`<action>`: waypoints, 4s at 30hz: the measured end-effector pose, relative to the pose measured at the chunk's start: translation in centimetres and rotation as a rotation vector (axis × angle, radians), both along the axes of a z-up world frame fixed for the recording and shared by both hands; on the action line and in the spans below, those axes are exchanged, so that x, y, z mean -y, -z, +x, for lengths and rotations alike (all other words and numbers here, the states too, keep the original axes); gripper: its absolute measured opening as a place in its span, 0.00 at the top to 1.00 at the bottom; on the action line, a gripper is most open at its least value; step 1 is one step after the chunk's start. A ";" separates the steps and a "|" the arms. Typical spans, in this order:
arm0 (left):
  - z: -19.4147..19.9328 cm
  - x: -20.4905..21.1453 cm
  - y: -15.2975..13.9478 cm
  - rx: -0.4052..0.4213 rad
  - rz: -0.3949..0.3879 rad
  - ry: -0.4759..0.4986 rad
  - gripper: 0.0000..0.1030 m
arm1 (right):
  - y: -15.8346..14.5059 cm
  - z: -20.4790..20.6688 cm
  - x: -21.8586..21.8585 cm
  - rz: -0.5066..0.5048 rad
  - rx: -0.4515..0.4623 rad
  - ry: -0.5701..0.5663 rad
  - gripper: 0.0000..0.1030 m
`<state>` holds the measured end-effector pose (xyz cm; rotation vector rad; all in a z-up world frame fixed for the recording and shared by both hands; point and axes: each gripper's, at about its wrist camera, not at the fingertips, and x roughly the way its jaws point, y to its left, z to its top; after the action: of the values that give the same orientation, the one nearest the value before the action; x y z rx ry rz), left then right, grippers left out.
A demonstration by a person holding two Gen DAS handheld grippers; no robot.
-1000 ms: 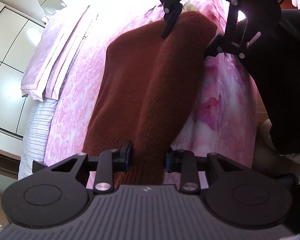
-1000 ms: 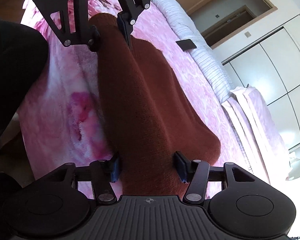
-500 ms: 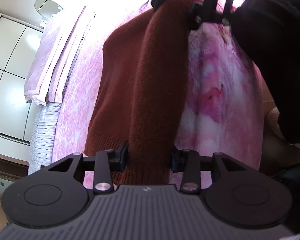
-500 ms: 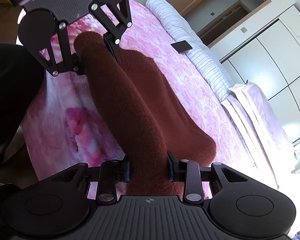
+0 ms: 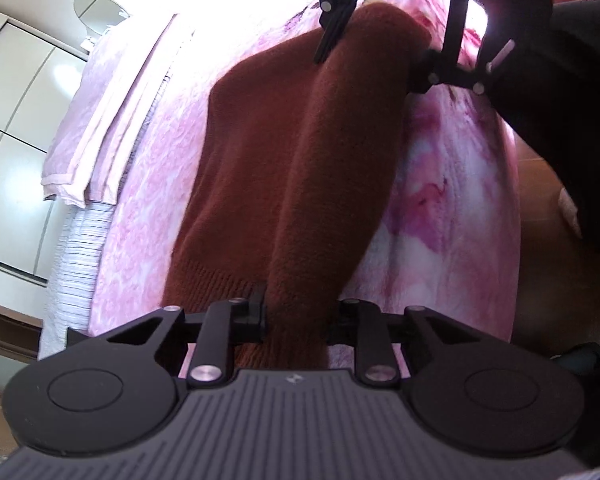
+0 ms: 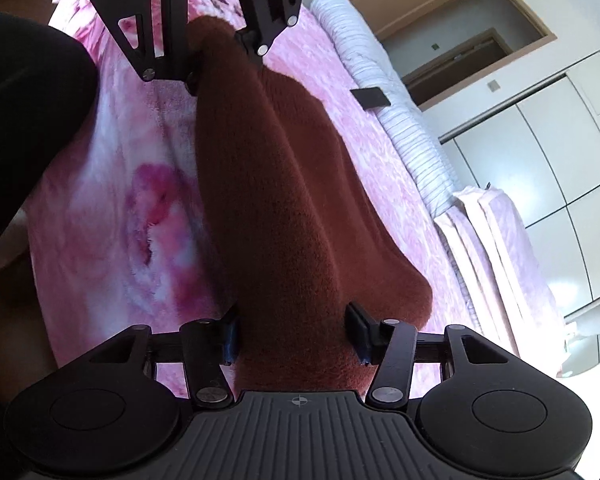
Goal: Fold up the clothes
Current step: 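Grasp the folded cardigan's end with both grippers and lift it, then carry the hanging cardigan with both grippers toward the clothes stack, then lower the cardigan onto the top of the clothes stack with both grippers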
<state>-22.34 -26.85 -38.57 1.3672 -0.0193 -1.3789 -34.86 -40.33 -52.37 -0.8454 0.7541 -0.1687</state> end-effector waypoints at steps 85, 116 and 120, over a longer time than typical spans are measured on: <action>-36.7 72.6 -27.7 0.094 -0.179 0.722 0.70 | -42.8 -36.3 60.5 0.043 -0.024 0.701 0.65; -34.5 73.0 -25.0 0.171 -0.285 0.685 0.77 | -42.4 -37.0 58.0 0.058 0.023 0.793 0.67; -34.5 71.9 -22.2 0.142 -0.257 0.655 0.78 | -43.7 -36.7 58.4 -0.053 -0.047 0.696 0.67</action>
<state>-56.80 -98.71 -16.36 1.2852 -0.7722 -1.7302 -71.57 -98.77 -8.63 -0.6085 1.0711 -0.7920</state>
